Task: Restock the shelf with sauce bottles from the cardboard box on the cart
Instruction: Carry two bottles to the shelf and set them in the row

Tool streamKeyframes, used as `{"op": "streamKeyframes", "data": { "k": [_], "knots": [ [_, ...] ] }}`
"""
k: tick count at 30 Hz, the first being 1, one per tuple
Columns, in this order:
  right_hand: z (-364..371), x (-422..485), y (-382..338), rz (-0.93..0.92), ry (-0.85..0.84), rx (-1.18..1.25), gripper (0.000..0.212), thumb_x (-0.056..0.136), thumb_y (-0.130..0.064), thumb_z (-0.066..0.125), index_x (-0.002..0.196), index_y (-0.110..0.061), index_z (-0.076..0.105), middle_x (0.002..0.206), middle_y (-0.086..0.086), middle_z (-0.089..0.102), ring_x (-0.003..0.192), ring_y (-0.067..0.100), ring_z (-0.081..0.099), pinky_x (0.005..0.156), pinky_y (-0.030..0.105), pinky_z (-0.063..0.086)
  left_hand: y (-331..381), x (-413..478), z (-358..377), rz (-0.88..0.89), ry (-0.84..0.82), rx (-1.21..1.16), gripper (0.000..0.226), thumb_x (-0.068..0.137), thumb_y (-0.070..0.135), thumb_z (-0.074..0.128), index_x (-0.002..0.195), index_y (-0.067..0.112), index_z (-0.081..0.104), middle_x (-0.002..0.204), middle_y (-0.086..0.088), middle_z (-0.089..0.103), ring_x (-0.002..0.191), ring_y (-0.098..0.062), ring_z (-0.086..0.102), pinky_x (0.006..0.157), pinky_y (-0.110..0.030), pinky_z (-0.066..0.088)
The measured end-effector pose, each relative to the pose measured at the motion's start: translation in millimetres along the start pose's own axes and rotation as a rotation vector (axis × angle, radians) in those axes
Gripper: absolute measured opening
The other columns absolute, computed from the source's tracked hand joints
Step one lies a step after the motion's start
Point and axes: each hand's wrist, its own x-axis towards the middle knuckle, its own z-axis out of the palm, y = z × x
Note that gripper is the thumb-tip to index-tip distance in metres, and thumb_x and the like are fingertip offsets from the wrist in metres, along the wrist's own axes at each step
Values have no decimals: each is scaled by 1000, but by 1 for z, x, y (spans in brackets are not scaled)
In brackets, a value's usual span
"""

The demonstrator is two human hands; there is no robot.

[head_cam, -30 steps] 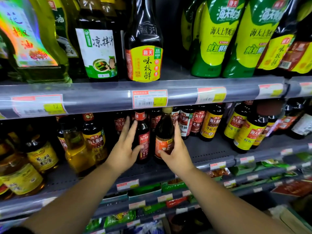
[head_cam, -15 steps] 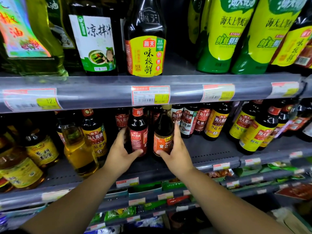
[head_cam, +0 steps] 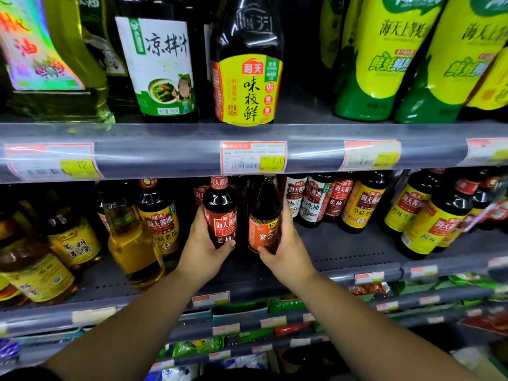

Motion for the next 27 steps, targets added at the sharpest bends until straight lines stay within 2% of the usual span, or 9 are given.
{"op": "streamKeyframes", "data": {
  "k": [3, 6, 8, 10, 12, 14, 17, 23, 27],
  "knots": [
    [6, 5, 3, 20, 14, 0, 103, 80, -19, 77, 151, -44, 6, 147, -6, 45, 133, 9, 46, 108, 34, 44, -2, -3, -5, -34, 31, 48, 97, 76, 20, 79, 149, 31, 16, 142, 1, 40, 131, -6, 38, 111, -44, 37],
    [15, 11, 4, 50, 26, -12, 95, 77, -28, 79, 149, -39, 18, 142, -4, 52, 129, 13, 51, 104, 42, 48, -2, -8, -5, -13, 18, -22, 94, 80, 15, 74, 150, 33, 14, 142, 8, 45, 133, -6, 43, 109, -45, 41],
    [20, 13, 3, 54, 39, -12, 94, 76, -30, 81, 148, -37, 21, 139, -3, 54, 126, 14, 54, 102, 42, 49, -1, -9, -3, -28, 43, -12, 94, 81, 15, 72, 151, 36, 12, 142, 8, 46, 132, -7, 44, 108, -46, 42],
    [26, 15, 0, 62, 58, -1, 90, 75, -30, 81, 146, -34, 26, 136, -2, 56, 123, 16, 56, 100, 39, 50, -4, -10, -1, -67, 91, 44, 96, 83, 16, 71, 151, 40, 7, 143, 2, 42, 129, -9, 43, 108, -40, 39],
    [32, 18, -3, 76, 76, 5, 84, 76, -31, 81, 142, -31, 30, 134, -2, 56, 122, 17, 56, 99, 37, 50, -6, -11, -1, -113, 140, 125, 93, 88, 21, 67, 150, 44, 2, 143, -6, 37, 127, -18, 44, 100, -35, 38],
    [37, 20, -5, 80, 88, 15, 79, 77, -29, 80, 141, -28, 32, 132, -1, 56, 121, 17, 56, 98, 34, 49, -10, -10, -3, -120, 160, 155, 89, 90, 24, 64, 150, 44, 2, 145, -8, 37, 131, -25, 42, 99, -38, 40],
    [41, 19, -5, 53, 96, 32, 80, 80, -25, 76, 146, -26, 30, 136, 1, 53, 124, 16, 54, 100, 32, 47, -13, -6, -3, -119, 137, 121, 92, 88, 18, 66, 150, 43, 3, 147, -3, 37, 134, -19, 39, 102, -34, 38],
    [47, 27, -5, 62, 117, 27, 83, 82, -25, 76, 149, -25, 27, 144, 2, 47, 131, 19, 48, 106, 39, 45, -11, 2, 4, -147, 132, 81, 96, 86, 9, 66, 149, 44, 2, 148, -1, 36, 134, -17, 39, 105, -36, 37],
    [48, 32, -3, 74, 133, 12, 85, 81, -27, 77, 149, -21, 28, 148, 3, 42, 134, 20, 44, 105, 31, 39, -10, 3, 4, -147, 126, 106, 95, 86, 10, 66, 149, 42, 2, 148, -2, 35, 135, -19, 39, 109, -41, 38]
  ]
}}
